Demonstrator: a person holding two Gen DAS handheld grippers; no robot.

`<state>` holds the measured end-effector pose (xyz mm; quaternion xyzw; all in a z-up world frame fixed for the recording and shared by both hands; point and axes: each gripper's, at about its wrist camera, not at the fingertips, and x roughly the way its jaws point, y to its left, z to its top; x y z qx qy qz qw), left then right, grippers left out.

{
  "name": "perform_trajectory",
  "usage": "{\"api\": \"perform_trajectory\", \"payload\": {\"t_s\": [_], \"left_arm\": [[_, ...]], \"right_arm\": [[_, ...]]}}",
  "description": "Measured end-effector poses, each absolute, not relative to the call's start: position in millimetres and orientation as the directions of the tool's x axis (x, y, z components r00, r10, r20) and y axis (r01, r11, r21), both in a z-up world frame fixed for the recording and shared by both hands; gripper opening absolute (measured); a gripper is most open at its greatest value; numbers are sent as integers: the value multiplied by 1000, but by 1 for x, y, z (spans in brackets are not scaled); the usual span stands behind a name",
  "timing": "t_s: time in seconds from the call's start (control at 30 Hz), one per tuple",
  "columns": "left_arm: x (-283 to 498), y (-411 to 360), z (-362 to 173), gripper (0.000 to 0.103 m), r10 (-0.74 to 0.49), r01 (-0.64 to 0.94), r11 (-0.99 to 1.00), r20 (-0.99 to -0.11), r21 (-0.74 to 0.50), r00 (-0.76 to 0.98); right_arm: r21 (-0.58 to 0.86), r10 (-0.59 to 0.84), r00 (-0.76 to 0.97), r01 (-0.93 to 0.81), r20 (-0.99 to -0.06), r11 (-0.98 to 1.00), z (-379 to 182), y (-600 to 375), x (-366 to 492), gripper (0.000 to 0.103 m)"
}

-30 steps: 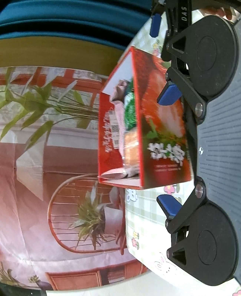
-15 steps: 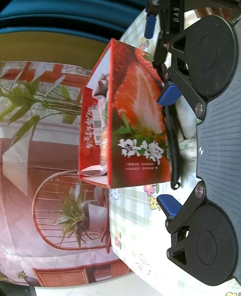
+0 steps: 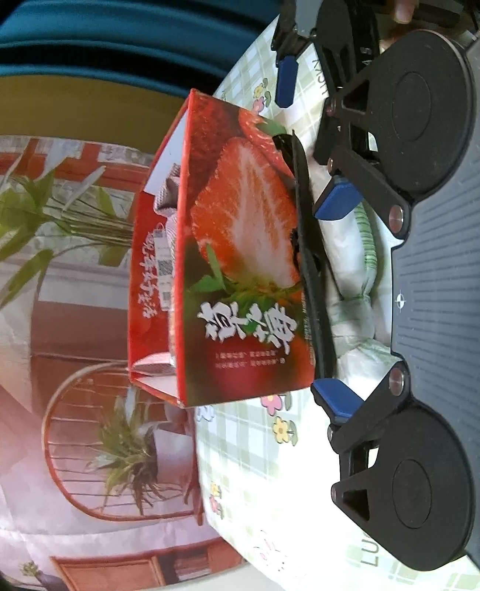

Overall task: Organize soft objects
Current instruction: 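Lower both open tools onto the white tied cloth bundle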

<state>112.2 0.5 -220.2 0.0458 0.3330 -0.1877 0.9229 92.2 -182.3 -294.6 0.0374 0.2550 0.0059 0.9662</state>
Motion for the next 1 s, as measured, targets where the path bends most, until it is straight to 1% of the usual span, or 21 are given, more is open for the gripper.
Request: {"api": "perform_trajectory", "payload": {"t_s": [0.27,0.53,0.73,1.0], "left_arm": [[117,23,-228,92,-269,280,955,-672,-95,690],[123,41,-232,91,-233,201,972,-669,-126,706],[126,33,-239,91,-244,234,966,-693,-112,678],[122,26,-244,90,-298,284,948,-701,-140,648]], "right_arm": [[76,82,846,-50,-527,996,-301,-176,93,97],[113,88,816,-29,-571,993,-307,-182,98,97],[105,89,804,-33,-588,994,-309,-180,101,97],[107,75,804,-14,-590,994,-304,-181,97,97]]}}
